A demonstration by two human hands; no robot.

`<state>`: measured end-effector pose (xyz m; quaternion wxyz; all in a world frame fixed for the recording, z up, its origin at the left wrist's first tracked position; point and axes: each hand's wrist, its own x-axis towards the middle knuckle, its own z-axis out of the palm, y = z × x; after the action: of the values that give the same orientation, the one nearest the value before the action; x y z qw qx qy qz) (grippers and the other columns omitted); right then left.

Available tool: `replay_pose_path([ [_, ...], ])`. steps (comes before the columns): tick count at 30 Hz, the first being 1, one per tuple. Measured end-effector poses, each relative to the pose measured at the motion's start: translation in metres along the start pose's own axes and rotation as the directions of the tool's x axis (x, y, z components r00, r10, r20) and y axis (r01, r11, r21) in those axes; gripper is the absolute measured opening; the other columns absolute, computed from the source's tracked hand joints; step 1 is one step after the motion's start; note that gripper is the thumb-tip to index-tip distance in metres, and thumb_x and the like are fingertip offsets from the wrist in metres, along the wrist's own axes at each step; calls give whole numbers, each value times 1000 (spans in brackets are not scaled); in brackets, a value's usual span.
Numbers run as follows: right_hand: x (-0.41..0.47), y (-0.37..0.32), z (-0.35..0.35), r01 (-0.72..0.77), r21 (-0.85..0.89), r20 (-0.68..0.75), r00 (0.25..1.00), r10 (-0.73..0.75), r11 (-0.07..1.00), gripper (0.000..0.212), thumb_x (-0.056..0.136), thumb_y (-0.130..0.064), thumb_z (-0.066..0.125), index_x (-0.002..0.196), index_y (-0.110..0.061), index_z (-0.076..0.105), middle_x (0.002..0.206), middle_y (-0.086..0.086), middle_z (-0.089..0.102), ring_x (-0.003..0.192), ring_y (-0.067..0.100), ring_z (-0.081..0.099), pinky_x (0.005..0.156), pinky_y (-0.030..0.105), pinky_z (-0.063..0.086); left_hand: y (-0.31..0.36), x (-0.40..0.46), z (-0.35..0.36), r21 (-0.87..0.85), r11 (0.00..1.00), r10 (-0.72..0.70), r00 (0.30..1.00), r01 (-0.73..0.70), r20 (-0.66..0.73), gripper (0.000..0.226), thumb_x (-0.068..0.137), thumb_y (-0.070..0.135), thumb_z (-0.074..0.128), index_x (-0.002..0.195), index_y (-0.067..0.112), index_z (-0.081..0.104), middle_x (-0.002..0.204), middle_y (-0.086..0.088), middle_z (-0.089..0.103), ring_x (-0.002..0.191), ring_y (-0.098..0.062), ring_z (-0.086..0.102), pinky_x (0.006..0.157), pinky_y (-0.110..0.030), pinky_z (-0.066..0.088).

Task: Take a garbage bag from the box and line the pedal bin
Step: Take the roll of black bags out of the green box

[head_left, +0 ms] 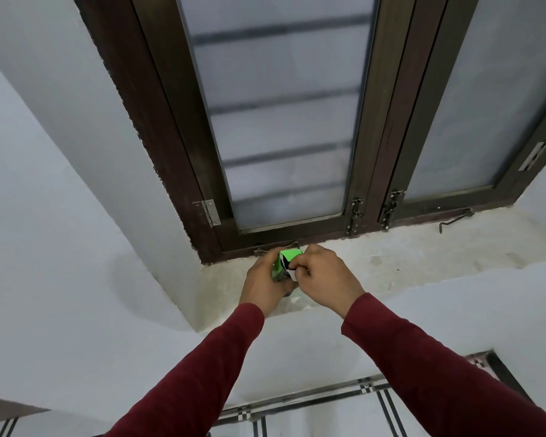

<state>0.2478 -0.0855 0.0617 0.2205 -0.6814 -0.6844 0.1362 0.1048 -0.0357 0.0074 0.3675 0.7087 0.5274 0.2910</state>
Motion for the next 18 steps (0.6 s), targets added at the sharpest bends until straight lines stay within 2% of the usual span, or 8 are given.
replay_pose_path([
  [2,-3,0,2,-16,20,-22,1000,17,1000,37,97,-17,47,125,-20,70,116,6,61,106,22,61,90,26,47,-2,0,2,5,1000,4,1000,-4,1,65,79,11,83,135,30,58,125,6,65,109,-16,62,79,-7,48],
  [4,-5,0,3,-11,30,-30,999,12,999,42,96,-15,46,135,-20,62,118,8,61,107,24,61,91,28,48,-2,0,3,6,1000,-1,1000,1,-3,67,78,11,83,138,28,58,127,4,66,112,-18,62,91,-24,53],
  [7,-4,3,3,-25,39,-17,1000,25,999,49,96,-15,45,144,-21,51,120,10,61,112,26,59,93,31,48,-3,-1,4,6,1000,-3,1000,2,20,70,78,13,84,141,25,55,129,3,64,111,-16,59,95,-26,48],
  [10,0,10,6,-68,127,-48,996,74,990,47,95,-13,47,139,-21,58,117,10,61,112,25,58,97,30,46,-7,-2,6,44,999,-19,997,16,72,76,78,17,86,145,29,51,132,3,64,115,-17,60,97,-25,47],
  [12,2,14,7,-118,218,-72,988,137,969,43,94,-13,49,134,-22,63,112,8,60,108,23,58,96,26,45,-8,0,5,110,994,-14,996,4,84,78,80,20,85,147,32,48,136,1,62,123,-22,58,104,-34,49],
  [14,2,18,5,-179,329,-90,971,219,927,38,96,-15,50,128,-26,67,109,6,59,104,20,58,92,22,41,-1,4,-3,282,957,43,994,-69,99,80,84,29,80,152,40,40,139,1,57,129,-25,51,107,-44,45],
  [16,1,22,3,-263,507,-81,934,348,821,32,97,-19,51,119,-32,70,110,2,63,103,17,59,94,26,44,17,9,-17,518,836,123,982,-179,141,82,87,35,72,157,43,30,139,1,54,130,-26,44,104,-44,38],
  [18,-2,26,-1,-373,768,66,855,515,521,27,96,-24,52,110,-34,72,109,-1,68,100,18,62,92,35,50,46,12,-30,692,660,218,956,-293,196,84,86,37,68,159,40,26,136,2,57,127,-26,43,99,-45,33],
])
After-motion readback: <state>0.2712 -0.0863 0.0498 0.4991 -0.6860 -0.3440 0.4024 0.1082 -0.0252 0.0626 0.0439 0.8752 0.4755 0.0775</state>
